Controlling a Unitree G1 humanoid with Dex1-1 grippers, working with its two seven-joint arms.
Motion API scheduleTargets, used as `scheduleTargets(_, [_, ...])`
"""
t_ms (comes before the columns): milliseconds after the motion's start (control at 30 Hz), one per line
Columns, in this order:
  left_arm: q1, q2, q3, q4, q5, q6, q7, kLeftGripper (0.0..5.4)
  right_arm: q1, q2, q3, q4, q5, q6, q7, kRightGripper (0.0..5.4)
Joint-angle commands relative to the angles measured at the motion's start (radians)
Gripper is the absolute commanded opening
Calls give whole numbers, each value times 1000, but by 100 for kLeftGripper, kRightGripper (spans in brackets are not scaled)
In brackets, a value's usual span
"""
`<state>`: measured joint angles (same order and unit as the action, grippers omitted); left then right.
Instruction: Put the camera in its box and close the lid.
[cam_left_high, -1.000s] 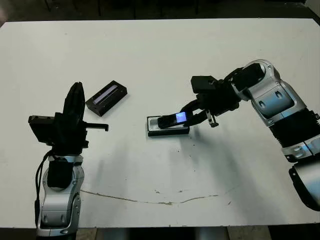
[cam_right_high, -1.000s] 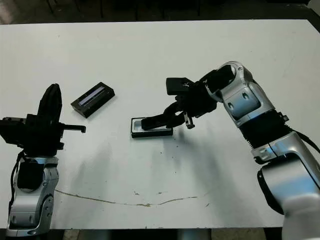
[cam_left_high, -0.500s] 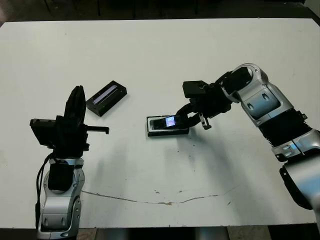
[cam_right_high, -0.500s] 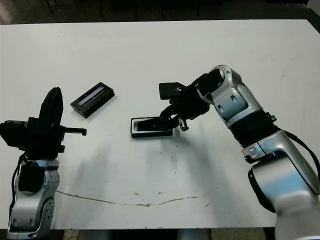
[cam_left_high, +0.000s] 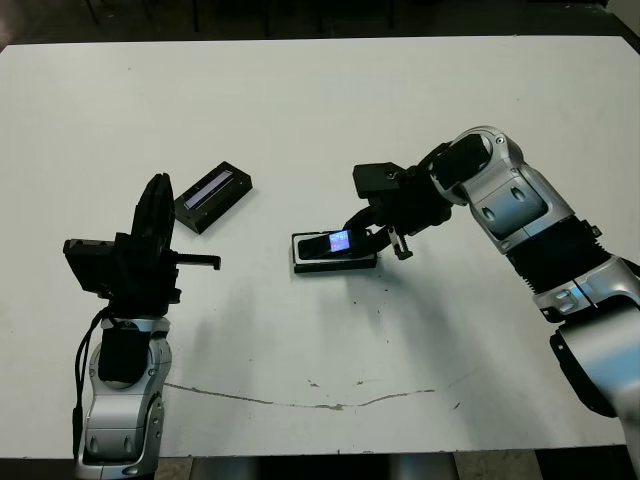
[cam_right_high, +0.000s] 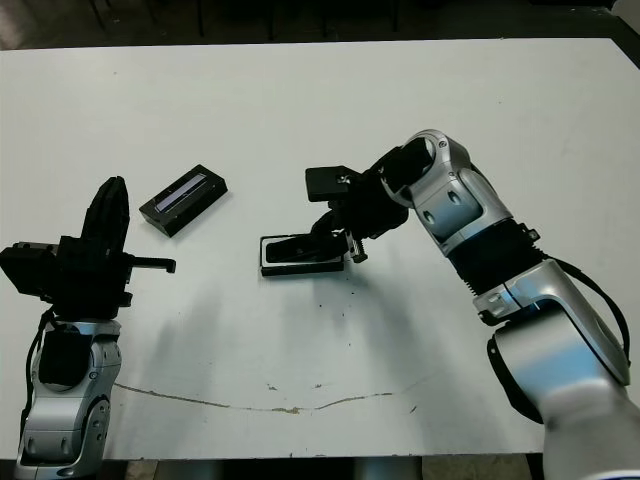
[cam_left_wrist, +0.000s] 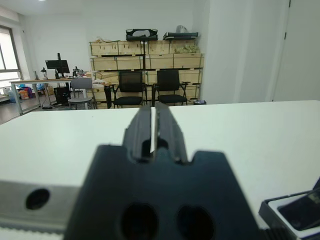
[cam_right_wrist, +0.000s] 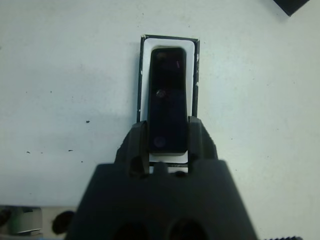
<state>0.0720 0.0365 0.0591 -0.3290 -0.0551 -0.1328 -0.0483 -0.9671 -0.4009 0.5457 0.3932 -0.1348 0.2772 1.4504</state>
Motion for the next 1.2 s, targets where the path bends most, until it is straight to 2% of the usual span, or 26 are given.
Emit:
scheduleTargets(33, [16, 5, 5, 20, 3, 0, 2, 0, 10, 19, 16, -12, -7, -2, -11, 58])
scheduleTargets(133, [14, 8, 5, 24, 5, -5, -1, 0, 17, 15, 5, -19, -11, -17, -34, 58])
scheduleTargets(200, [13, 8, 5, 25, 4, -5, -2, 0, 15, 10, -5, -26, -7, 17, -38, 58])
scheduleTargets(267, [12, 9, 4, 23, 5, -3, -1, 0, 10, 2, -18, -35, 0, 33, -36, 96])
scheduleTargets(367, [10, 9, 4, 21, 4, -1, -2, 0, -8, -27, -46, -51, 11, -1, -30, 148])
scheduleTargets(467, [11, 6, 3, 15, 6, 5, 2, 0, -33, -46, -78, -40, 33, -4, -8, 201])
scheduleTargets(600, [11, 6, 2, 11, 7, 11, 3, 0, -51, -68, -98, -30, 41, -90, -11, 270])
scheduleTargets(900, [7, 11, 5, 15, 9, 13, 2, 0, -63, -91, -140, -18, 90, -131, 24, 426])
scheduleTargets(1000, [5, 10, 5, 21, 7, 4, 0, 0, -58, -100, -164, -35, 103, -109, 12, 479])
scheduleTargets(1067, [5, 11, 5, 22, 12, 1, 0, 0, -23, -92, -223, -72, 133, -73, -58, 516])
scheduleTargets(1133, [5, 12, 6, 24, 12, -2, 1, 0, 39, -65, -318, -145, 194, 55, -174, 538])
scheduleTargets(1200, [4, 11, 9, 25, 14, -3, 3, 0, 122, -43, -401, -246, 225, 126, -318, 538])
